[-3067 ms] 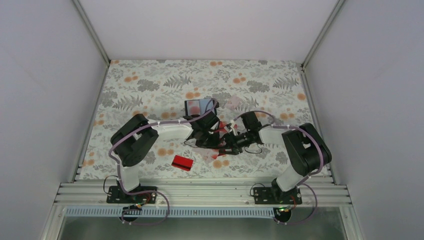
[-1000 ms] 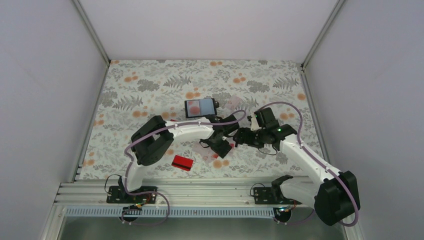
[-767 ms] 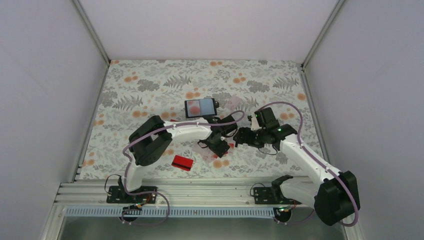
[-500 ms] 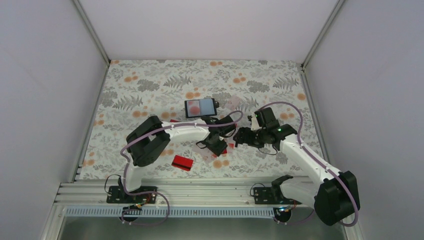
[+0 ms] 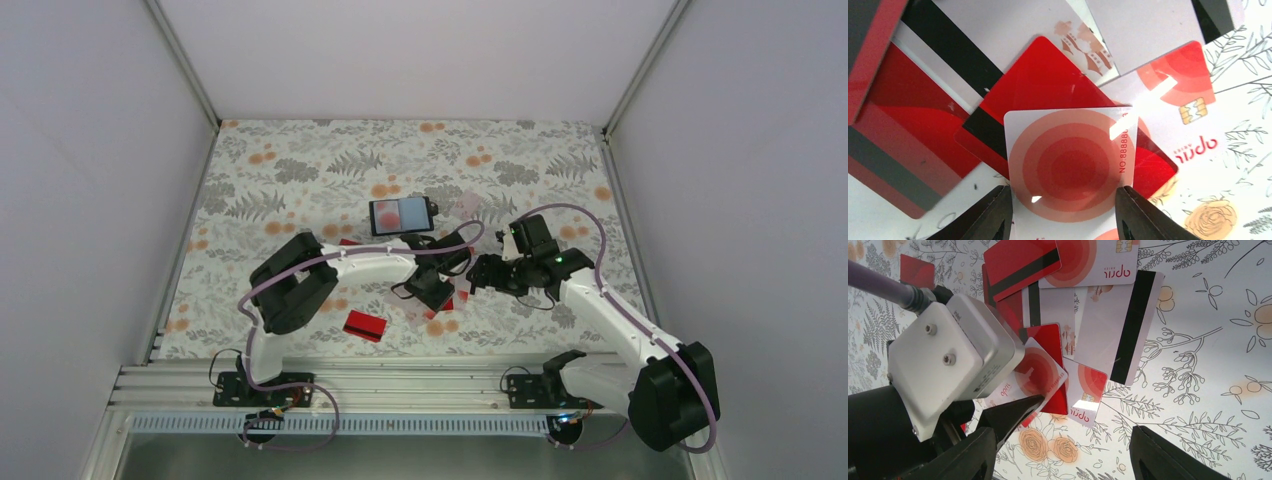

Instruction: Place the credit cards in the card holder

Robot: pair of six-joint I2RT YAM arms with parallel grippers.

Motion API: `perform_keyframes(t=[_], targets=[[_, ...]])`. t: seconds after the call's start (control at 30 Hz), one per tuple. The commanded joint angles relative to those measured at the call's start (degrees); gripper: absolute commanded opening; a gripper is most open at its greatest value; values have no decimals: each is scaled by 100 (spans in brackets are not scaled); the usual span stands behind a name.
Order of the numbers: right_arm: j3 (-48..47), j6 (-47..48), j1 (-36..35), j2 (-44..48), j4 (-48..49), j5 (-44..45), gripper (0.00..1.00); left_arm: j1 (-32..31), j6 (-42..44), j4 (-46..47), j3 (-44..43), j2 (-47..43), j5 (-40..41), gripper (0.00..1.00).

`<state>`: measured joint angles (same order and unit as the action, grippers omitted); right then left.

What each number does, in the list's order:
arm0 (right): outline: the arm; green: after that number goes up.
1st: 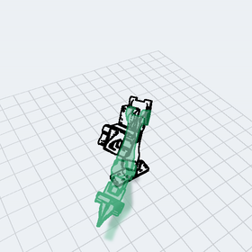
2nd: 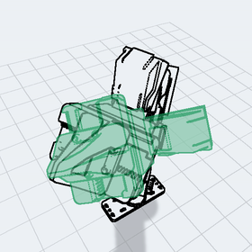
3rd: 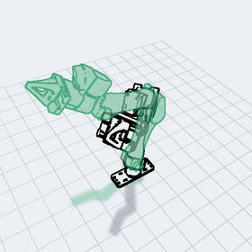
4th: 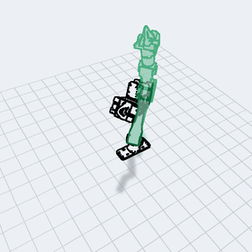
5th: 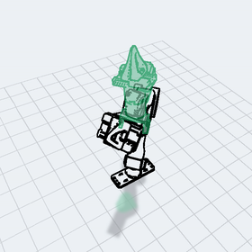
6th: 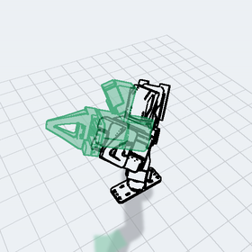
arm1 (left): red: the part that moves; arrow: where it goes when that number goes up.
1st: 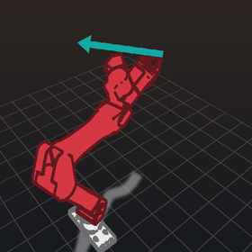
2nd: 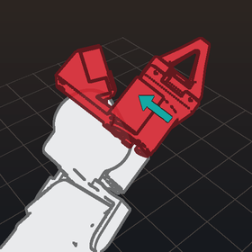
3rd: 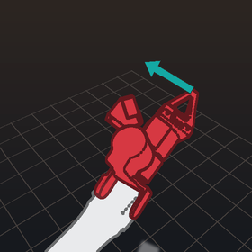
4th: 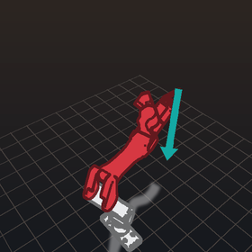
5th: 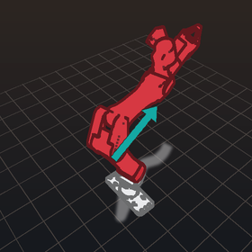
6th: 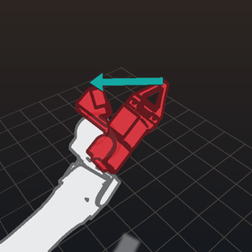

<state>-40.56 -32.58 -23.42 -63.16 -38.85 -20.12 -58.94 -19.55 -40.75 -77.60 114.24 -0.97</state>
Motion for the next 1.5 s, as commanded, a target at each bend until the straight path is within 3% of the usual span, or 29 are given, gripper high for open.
perform_keyframes(t=[0.0,0.1,0.2,0.23,0.37,0.5,0.83,1.47], targets=[[-57,-72,39,61,27,-24,68,-88,-203,-54,151,-41,-488,51],[-48,-87,39,66,24,-52,68,-136,-211,-100,117,-112,-478,55],[-24,-99,39,84,24,-66,68,-217,-255,-158,97,-146,-383,81],[-16,-105,39,92,21,-77,68,-241,-261,-167,109,-145,-388,85],[31,-117,39,124,12,-113,68,-306,-290,-111,153,-73,-412,91],[62,-125,39,175,4,-122,68,-347,-351,-250,13,169,-194,90],[63,-126,47,285,-57,-85,68,-476,-606,-659,-52,522,401,75],[128,-169,48,339,-18,-162,68,-727,-557,-860,-196,879,752,53]])
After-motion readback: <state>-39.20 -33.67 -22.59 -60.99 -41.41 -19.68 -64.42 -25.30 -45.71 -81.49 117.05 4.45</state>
